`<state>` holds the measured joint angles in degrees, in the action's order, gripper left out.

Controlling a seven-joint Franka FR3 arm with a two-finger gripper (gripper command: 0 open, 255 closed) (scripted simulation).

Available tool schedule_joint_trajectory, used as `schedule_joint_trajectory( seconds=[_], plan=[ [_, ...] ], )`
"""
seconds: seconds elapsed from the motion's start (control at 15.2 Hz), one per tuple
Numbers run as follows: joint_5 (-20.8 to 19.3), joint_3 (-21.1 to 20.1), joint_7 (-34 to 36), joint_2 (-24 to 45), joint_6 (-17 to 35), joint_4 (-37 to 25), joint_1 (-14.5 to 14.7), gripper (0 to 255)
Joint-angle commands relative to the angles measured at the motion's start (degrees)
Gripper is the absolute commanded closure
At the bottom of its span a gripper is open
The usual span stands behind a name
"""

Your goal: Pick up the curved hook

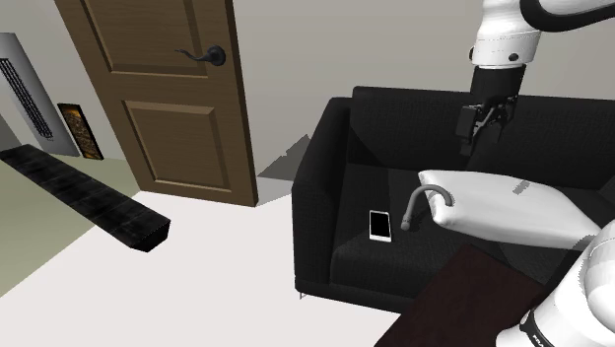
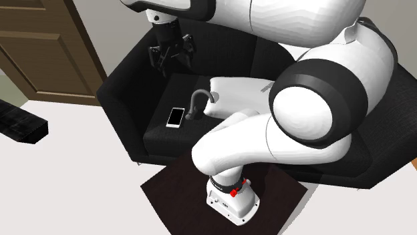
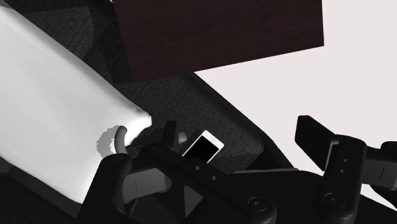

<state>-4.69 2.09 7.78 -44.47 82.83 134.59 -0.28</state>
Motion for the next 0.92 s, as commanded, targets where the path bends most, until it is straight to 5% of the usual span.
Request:
schedule_joint_trajectory(
  seconds=[0.0, 0.86],
  plan=[
    [0.00, 0.00, 0.00, 0.00, 0.00, 0.00, 0.00, 0],
    [-10.22, 16.12, -17.61, 4.44, 25.61, 14.46, -2.74, 0]
  ],
)
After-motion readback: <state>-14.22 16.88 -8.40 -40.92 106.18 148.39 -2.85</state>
